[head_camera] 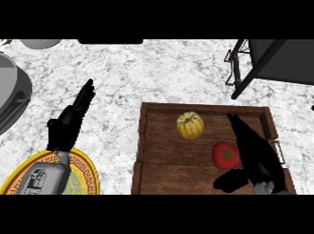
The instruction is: Pick the tomato from the tray and place it in the tiered shelf
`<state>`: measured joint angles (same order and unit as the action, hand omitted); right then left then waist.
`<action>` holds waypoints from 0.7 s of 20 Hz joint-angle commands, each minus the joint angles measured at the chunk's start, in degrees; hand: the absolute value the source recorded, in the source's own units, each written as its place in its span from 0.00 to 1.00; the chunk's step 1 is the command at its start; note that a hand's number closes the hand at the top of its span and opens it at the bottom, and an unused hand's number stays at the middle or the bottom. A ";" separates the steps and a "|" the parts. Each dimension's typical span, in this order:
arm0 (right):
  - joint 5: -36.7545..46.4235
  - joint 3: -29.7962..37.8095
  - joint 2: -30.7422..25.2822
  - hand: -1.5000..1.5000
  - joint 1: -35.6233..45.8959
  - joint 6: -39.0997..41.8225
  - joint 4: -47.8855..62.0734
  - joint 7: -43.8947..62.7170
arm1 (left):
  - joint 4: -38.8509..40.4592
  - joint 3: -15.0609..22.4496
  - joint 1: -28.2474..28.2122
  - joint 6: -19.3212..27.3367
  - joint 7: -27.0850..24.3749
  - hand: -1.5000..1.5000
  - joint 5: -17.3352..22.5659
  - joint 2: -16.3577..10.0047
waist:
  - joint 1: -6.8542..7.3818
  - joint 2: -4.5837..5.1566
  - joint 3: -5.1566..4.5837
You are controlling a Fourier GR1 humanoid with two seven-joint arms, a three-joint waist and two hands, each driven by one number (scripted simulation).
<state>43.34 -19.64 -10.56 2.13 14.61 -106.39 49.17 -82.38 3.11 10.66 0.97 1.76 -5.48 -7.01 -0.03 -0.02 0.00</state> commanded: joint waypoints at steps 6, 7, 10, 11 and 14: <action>2.50 -1.93 0.54 1.00 -1.49 2.95 4.74 -3.48 | 0.57 0.29 0.84 1.97 0.85 0.50 -2.48 2.67 | -0.13 0.03 0.00; 5.27 -3.17 0.71 1.00 -4.44 -1.05 3.89 -6.07 | -3.86 1.29 -0.58 0.54 3.95 0.50 -1.79 2.72 | -0.07 -0.03 0.01; 4.15 -0.11 -2.93 1.00 -1.64 3.19 3.25 -8.30 | -3.46 -1.84 1.37 -2.85 4.12 0.50 0.62 -0.41 | -0.09 -0.01 0.00; 5.71 -0.29 -2.12 1.00 -3.39 0.76 2.86 -9.65 | -2.33 0.79 -2.41 0.04 -0.35 0.50 -2.52 2.52 | -0.08 -0.01 0.00; 10.38 -4.99 3.88 1.00 -0.39 -1.73 4.44 -5.43 | 3.84 -0.81 1.63 -0.85 -1.79 0.50 -1.27 3.04 | -0.10 0.03 -0.01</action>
<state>49.88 -21.17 -10.43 0.60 14.01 -101.68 41.05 -82.36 2.14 11.09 -0.03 2.21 -6.55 -5.56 -0.11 -0.09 -0.08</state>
